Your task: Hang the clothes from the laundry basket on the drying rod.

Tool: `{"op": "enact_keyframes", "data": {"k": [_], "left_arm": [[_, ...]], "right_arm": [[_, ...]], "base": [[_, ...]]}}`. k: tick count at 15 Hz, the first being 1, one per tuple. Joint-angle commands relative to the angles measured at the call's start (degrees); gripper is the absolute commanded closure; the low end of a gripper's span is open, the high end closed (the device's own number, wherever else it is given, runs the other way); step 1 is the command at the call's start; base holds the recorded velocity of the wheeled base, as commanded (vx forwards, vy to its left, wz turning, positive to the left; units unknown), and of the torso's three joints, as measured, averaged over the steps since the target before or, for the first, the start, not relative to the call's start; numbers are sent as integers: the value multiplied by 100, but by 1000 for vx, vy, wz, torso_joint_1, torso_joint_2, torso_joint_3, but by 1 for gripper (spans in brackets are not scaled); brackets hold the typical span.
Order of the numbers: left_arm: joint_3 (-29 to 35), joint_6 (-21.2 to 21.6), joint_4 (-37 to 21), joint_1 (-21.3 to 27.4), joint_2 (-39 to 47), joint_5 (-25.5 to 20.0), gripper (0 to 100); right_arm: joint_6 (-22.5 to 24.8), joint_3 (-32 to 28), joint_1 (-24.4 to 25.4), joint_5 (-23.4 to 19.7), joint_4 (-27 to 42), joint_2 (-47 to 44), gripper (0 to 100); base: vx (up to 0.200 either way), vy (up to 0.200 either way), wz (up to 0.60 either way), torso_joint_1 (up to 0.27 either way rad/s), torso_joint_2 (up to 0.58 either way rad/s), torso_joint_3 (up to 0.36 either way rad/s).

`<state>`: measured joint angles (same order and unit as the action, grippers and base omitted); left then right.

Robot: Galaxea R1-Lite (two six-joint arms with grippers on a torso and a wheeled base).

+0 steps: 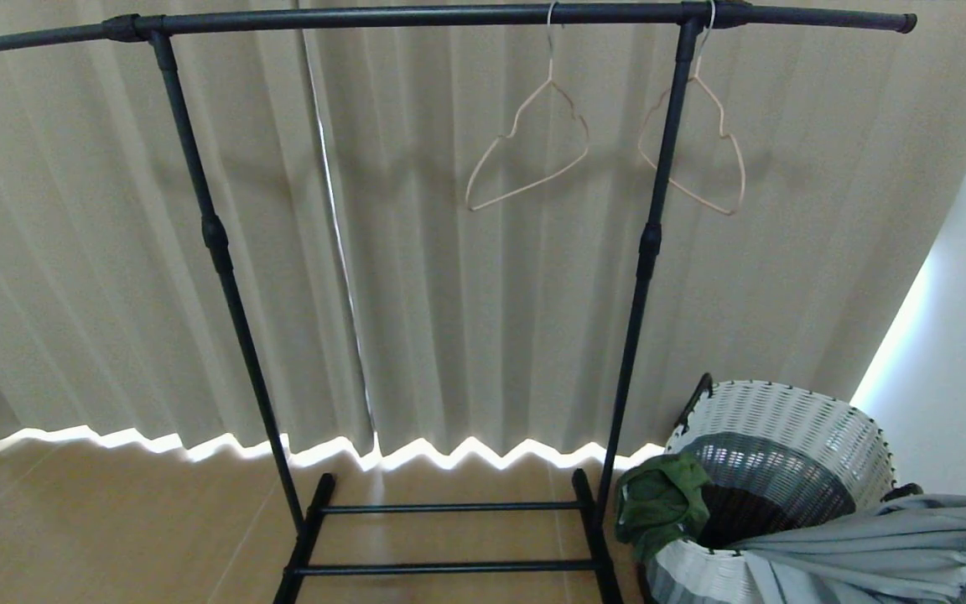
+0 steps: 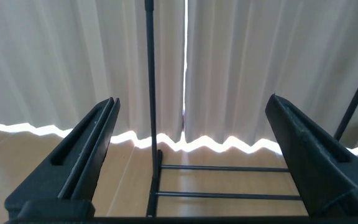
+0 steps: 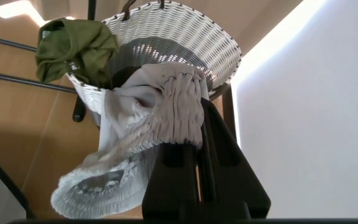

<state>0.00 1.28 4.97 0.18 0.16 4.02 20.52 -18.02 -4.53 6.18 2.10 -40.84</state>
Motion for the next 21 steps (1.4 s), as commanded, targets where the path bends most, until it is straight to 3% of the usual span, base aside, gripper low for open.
{"op": "enact_keyframes", "data": {"k": [1, 7, 17, 21], "left_arm": [[0, -5, 4, -1, 2, 2, 0], [0, -5, 4, -1, 2, 2, 0], [0, 65, 4, -1, 11, -16, 0], [0, 241, 197, -1, 11, -789, 0]], "right_arm": [[5, 0, 5, -3, 1, -29, 100], [5, 0, 5, 6, 1, -29, 100], [-4, 0, 14, -12, -8, -3, 100], [-162, -88, 23, -416, -8, 6, 100]], "base": [[0, 200, 0, 2, 7, 7], [0, 200, 0, 3, 2, 2], [0, 0, 0, 0, 0, 0], [0, 0, 0, 0, 0, 0]]}}
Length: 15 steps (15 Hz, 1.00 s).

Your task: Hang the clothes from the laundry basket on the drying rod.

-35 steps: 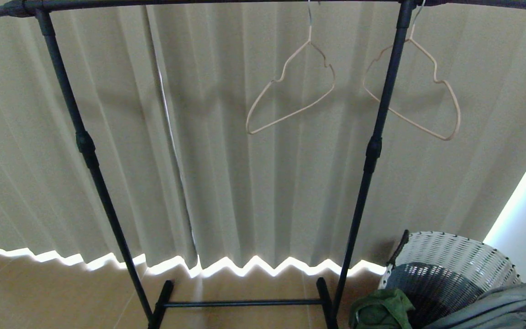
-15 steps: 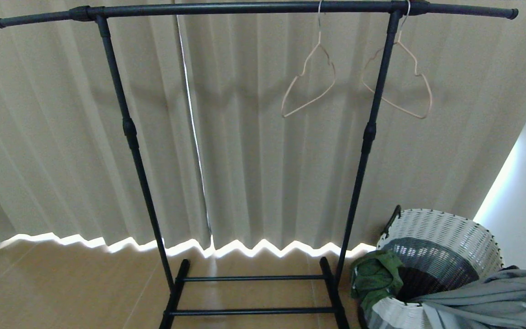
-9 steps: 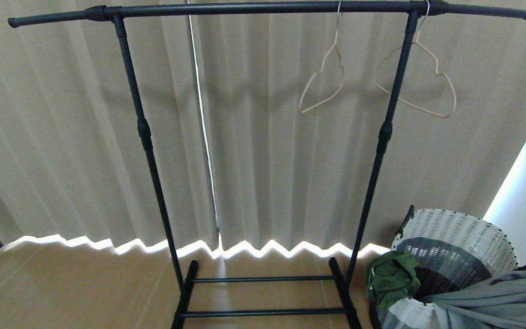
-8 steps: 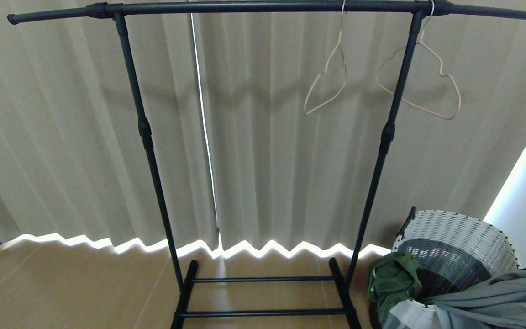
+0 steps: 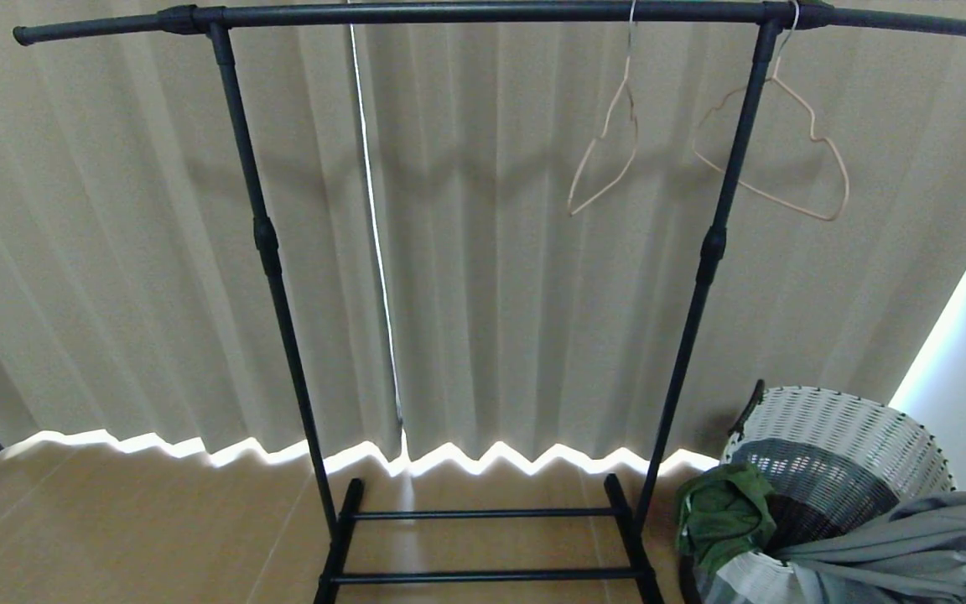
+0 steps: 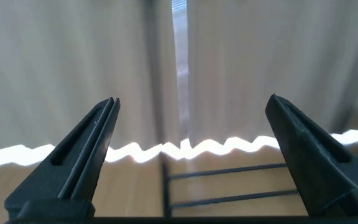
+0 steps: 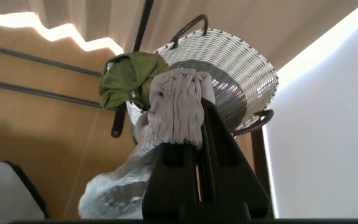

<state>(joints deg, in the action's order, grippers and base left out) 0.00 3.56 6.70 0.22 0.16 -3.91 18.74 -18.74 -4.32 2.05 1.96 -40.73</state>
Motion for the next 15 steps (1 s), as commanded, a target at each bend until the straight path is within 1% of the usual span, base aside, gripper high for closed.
{"op": "enact_keyframes", "data": {"k": [1, 2, 3, 4, 6, 8, 9, 10, 11, 12, 13, 14, 15], "left_arm": [[176, 136, 77, 4, 28, -778, 0], [422, 224, 68, 22, 98, -1191, 0], [633, 286, 68, 40, 353, -1463, 0], [940, 382, 85, 40, 810, -1657, 0], [1380, 461, 138, 66, 1698, -1780, 0], [1775, 426, 560, 356, 2972, -1859, 0], [1854, 382, 762, 505, 3298, -1859, 0], [1960, 224, 1316, 875, 4001, -1850, 0], [2048, 154, 1729, 1252, 4484, -1841, 0], [2127, 145, 1966, 1657, 4906, -1806, 0], [2162, 145, 2010, 1806, 5038, -1788, 0], [2408, 145, 2054, 2571, 5636, -1490, 0], [2628, 136, 2054, 3107, 6005, -1147, 0]], "right_arm": [[-142, -157, 10, -20, 6, -32, 100], [-274, -262, 71, -108, 6, -49, 100], [-423, -376, 177, -214, 6, -58, 100], [-626, -508, 352, -275, 15, -58, 100], [-872, -684, 713, -275, 15, -84, 100], [-1206, -912, 1187, -284, -3, -260, 100], [-1355, -974, 1328, -284, -12, -295, 100], [-1724, -1123, 1636, -284, -56, -339, 100], [-1953, -1282, 1838, -284, -38, -366, 100], [-2067, -1405, 1978, -284, -56, -445, 100], [-2076, -1449, 2014, -284, -56, -480, 100], [-2076, -1668, 2137, -284, -73, -620, 100], [-2076, -1818, 2216, -284, -73, -708, 100]], "base": [[0, 0, 0, 0, 0, 0], [0, 0, 0, 0, 0, 0], [0, 0, 0, 0, 0, 0], [0, 0, 0, 0, 0, 0], [0, 0, 0, 0, 0, 0], [0, 0, 0, 0, 0, 0], [0, 0, 0, 0, 0, 0], [0, 0, 0, 0, 0, 0], [0, 0, 0, 0, 0, 0], [0, 0, 0, 0, 0, 0], [0, 0, 0, 0, 0, 0], [0, 0, 0, 0, 0, 0], [0, 0, 0, 0, 0, 0]]}}
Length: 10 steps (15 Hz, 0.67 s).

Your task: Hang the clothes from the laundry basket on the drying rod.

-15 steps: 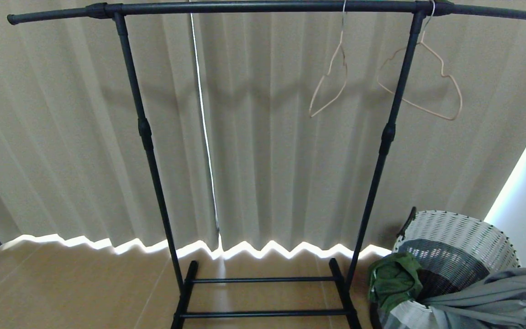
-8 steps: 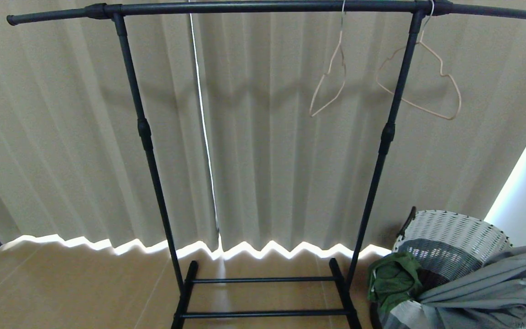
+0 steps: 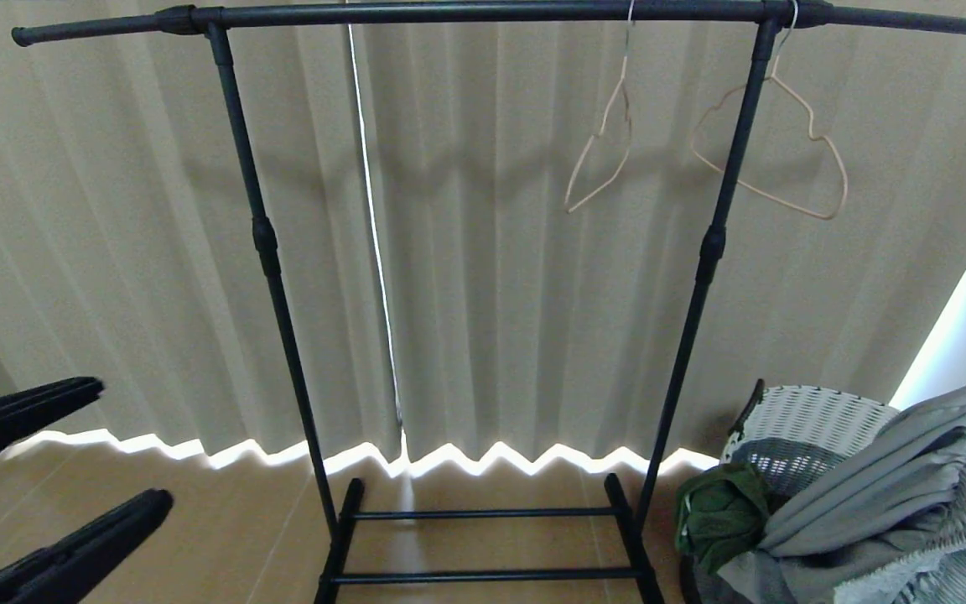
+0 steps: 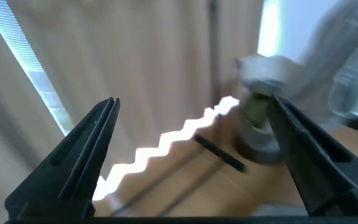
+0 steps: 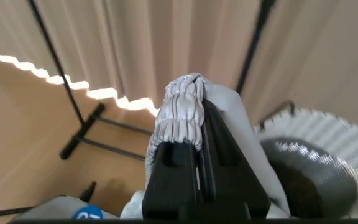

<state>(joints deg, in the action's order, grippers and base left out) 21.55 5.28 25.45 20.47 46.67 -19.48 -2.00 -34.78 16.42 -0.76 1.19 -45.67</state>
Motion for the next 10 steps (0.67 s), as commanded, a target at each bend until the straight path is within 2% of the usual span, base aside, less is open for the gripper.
{"op": "enact_keyframes", "data": {"k": [1, 3, 4, 7, 10], "left_arm": [[666, -80, 188, 1548, 1688, 797, 0], [868, -308, 232, 2708, 2409, 1544, 0], [868, -431, 346, 3068, 2672, 1755, 0], [947, -633, 979, 3877, 3595, 2203, 0], [1352, -1257, 1199, 4325, 4483, 2212, 0]], "right_arm": [[-11, -345, 221, -4, 4, -267, 100], [-11, -591, 406, -4, 4, -390, 100], [-37, -644, 485, -4, -5, -434, 100], [-213, -802, 828, -4, -14, -566, 100], [-407, -925, 1197, 5, -330, -760, 100]], "base": [[0, 0, 0, 0, 0, 0], [0, 0, 0, 0, 0, 0], [0, 0, 0, 0, 0, 0], [0, 0, 0, 0, 0, 0], [0, 0, 0, 0, 0, 0]]}}
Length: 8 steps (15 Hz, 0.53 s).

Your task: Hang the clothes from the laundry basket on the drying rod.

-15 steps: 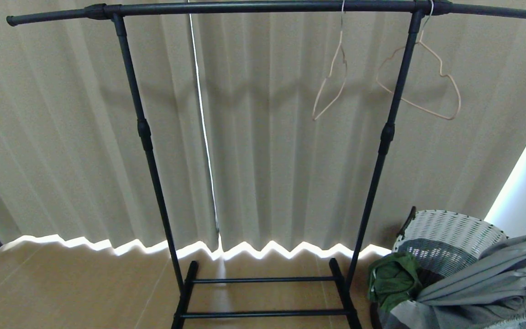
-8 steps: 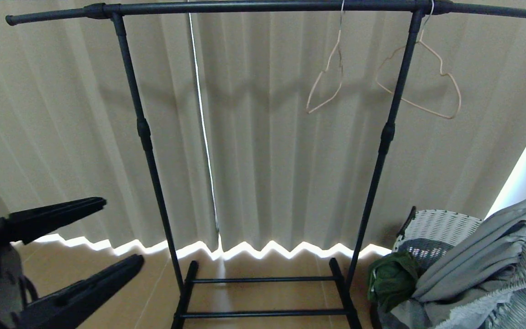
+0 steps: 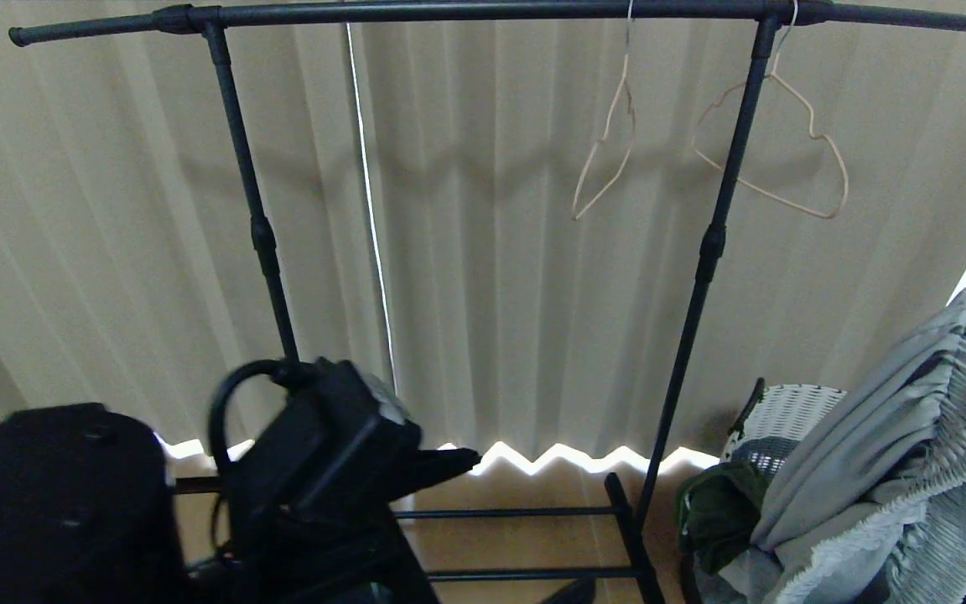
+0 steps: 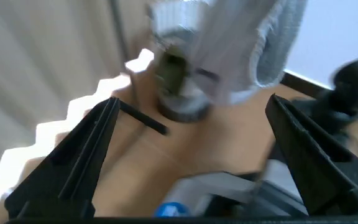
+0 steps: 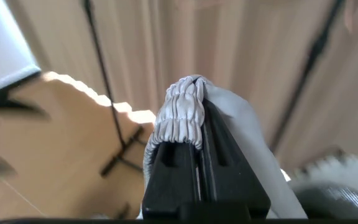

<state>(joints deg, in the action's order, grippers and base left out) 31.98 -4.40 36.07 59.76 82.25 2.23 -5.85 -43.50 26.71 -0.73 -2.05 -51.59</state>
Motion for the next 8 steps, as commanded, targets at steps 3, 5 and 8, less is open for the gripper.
{"op": "enact_keyframes", "data": {"k": [3, 5, 8], "left_arm": [[1153, -896, 137, 651, 1882, 41, 0], [1663, -1080, 137, 713, 2357, 41, 0], [2076, -1212, 137, 677, 2744, 102, 0]], "right_arm": [[-39, -36, 396, -32, -446, -273, 100], [-83, -27, 484, -234, -490, -211, 100], [-83, -36, 484, -498, -516, -70, 100]], "base": [[0, 0, 0, 0, 0, 0], [0, 0, 0, 0, 0, 0], [0, 0, 0, 0, 0, 0]]}}
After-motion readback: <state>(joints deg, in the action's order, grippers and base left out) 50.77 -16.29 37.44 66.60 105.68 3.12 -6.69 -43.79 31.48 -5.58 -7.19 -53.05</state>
